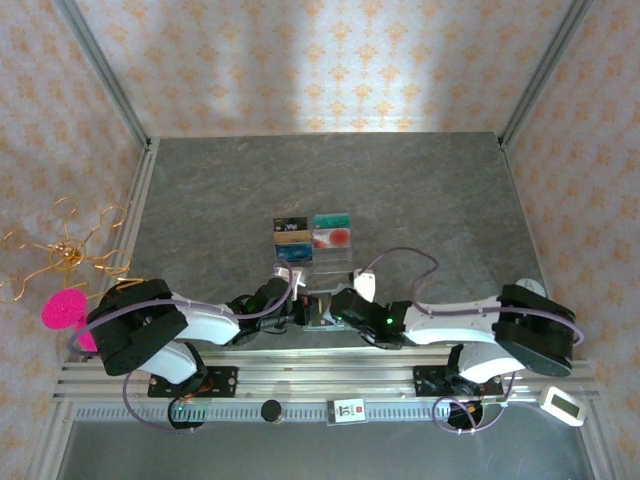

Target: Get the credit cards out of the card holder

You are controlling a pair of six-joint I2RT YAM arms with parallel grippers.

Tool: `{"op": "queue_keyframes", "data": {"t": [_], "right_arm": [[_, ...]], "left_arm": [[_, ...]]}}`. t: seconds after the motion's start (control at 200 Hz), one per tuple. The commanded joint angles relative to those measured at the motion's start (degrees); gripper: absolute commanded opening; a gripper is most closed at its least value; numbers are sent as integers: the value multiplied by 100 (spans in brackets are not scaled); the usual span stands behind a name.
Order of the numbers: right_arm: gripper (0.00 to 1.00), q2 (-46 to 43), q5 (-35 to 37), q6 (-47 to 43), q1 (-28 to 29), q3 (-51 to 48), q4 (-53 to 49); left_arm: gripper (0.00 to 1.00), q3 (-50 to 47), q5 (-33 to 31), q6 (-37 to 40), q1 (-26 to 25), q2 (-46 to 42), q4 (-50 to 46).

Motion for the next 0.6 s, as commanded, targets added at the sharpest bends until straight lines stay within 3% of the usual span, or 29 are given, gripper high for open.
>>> {"op": "queue_keyframes", "data": {"t": [0.0,0.22,0.32,0.456,0.596], "right_arm": [[34,-508,575,363,26,-378,-848],[37,-1505,717,674,-126,-882,-1615],[38,-2239,649,95,-156,-726,-1658],[28,-2948,-254,-1101,-220,-353,-823],[19,-2175,-1689,-1390,-456,60,162]], "left_arm": [[0,-194,23,118,-41,166,-646],[0,-187,101,144,-60,211,-563],[0,-170,99,175,-76,126,-613],[0,-145,94,201,-102,95,-623],[0,-111,114,219,-110,97,-628]]}}
